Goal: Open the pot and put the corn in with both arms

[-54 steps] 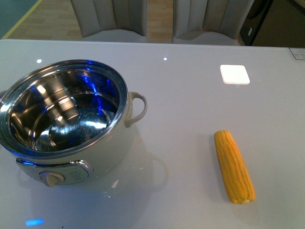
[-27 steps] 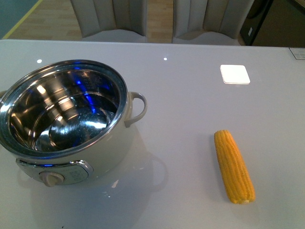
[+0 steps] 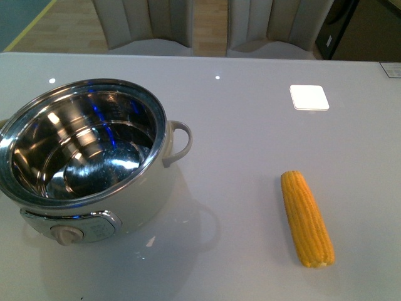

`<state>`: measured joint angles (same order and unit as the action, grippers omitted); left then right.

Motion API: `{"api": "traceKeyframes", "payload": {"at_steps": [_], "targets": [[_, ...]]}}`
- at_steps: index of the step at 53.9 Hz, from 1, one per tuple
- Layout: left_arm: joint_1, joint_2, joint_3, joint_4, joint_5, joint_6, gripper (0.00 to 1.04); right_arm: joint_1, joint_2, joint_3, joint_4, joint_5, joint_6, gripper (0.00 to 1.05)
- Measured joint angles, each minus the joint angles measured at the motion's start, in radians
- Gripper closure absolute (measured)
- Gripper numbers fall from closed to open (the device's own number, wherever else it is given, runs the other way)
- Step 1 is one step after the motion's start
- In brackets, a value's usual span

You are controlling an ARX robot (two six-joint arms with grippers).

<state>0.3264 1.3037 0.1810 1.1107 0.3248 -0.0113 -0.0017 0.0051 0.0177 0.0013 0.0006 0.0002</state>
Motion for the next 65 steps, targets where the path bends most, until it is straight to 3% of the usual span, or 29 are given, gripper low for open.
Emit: {"api": "traceKeyframes", "payload": {"at_steps": [6,31,33,36,65], "targets": [[-0.055,-0.113,-0.058,-0.062,-0.069,-0.002,1.02,0.0,0.0,0.0,0.0,0.0,0.0,0.09],[-0.223,-0.582,-0.166,-0.417,-0.226,0.001,1.01,0.0,0.0,0.0,0.0,0.0,0.0,0.09],[-0.275,-0.629,-0.168,-0.462,-0.302,0.001,1.01,0.0,0.0,0.0,0.0,0.0,0.0,0.09],[-0.317,-0.69,-0.168,-0.513,-0.314,0.003,1.01,0.0,0.0,0.0,0.0,0.0,0.0,0.09],[-0.324,-0.963,-0.168,-0.769,-0.325,0.003,1.01,0.0,0.0,0.0,0.0,0.0,0.0,0.09]]}}
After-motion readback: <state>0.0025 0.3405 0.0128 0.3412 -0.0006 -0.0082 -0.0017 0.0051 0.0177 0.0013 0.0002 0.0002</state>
